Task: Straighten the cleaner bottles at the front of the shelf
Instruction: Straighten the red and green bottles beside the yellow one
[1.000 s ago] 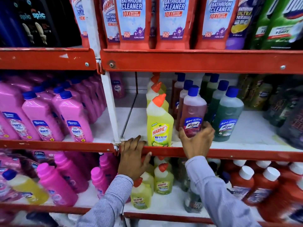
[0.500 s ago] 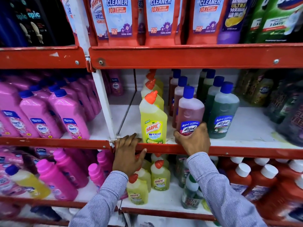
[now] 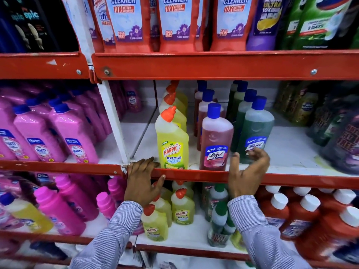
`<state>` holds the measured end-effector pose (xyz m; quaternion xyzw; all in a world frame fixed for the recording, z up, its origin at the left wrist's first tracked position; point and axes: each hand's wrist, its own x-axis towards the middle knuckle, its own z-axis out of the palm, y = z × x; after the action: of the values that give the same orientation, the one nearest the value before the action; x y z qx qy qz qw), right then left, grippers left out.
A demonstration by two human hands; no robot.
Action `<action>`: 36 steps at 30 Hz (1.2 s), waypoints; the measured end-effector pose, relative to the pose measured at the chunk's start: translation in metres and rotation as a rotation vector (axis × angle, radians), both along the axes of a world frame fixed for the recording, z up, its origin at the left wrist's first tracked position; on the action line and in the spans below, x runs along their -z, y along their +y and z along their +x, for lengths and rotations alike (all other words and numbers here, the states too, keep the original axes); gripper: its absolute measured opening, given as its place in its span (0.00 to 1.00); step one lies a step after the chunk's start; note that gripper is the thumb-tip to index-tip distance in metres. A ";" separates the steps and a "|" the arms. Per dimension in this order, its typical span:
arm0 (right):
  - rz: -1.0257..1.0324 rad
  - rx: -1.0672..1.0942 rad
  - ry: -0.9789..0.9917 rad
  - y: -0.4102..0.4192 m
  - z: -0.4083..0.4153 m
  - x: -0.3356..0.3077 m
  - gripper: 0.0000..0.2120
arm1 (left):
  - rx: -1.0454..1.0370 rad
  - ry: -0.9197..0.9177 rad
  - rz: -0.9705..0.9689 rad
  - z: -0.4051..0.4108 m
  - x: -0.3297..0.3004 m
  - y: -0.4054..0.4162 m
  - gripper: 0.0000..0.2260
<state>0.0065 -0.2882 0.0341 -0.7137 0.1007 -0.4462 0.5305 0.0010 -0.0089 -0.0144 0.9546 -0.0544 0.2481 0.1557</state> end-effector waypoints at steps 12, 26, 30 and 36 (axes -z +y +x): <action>-0.224 0.043 0.427 -0.056 0.054 -0.012 0.43 | 0.002 -0.020 0.032 0.004 0.002 0.001 0.22; -0.266 0.092 0.410 -0.060 0.014 -0.004 0.46 | -0.009 -0.008 0.015 0.003 0.000 0.001 0.23; -0.184 0.141 0.317 -0.057 0.003 -0.006 0.55 | 0.001 -0.021 0.008 0.002 0.001 0.000 0.22; -0.202 0.035 -0.251 -0.006 -0.029 -0.018 0.24 | -0.003 0.015 -0.048 -0.003 -0.007 -0.006 0.27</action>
<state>-0.0225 -0.2939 0.0520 -0.7002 0.0008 -0.5488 0.4566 -0.0022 -0.0148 -0.0076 0.9525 -0.0456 0.2424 0.1786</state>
